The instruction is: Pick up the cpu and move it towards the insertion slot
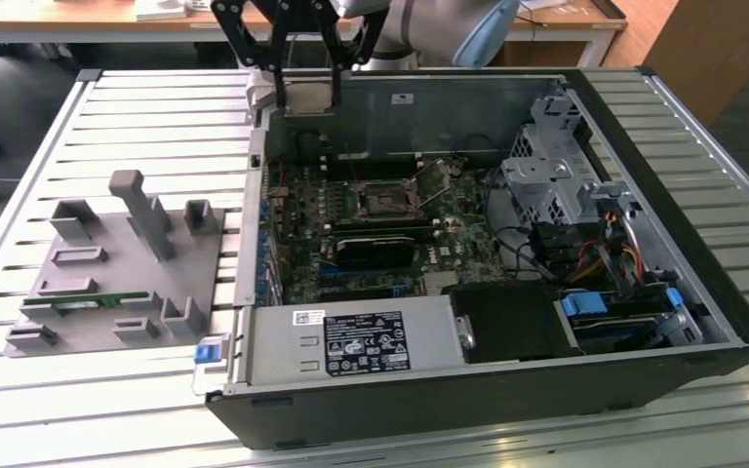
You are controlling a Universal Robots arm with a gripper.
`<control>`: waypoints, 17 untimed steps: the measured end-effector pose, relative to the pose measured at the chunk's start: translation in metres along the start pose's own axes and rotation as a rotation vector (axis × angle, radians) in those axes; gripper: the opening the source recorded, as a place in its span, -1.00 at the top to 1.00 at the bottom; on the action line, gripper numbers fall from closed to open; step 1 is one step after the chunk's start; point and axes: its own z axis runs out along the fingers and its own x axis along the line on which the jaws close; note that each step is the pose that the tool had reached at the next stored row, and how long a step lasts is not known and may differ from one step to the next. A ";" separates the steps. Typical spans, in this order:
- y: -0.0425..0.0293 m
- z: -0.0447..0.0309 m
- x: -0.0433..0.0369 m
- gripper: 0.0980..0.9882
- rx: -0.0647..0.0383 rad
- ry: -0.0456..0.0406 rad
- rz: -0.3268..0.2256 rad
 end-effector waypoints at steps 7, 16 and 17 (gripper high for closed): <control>0.0015 0.0000 -0.0097 0.00 0.000 0.0000 0.000; 0.0096 0.0002 -0.0208 0.00 0.000 -0.0001 0.000; 0.0108 0.0002 -0.0218 0.00 0.000 0.0000 0.000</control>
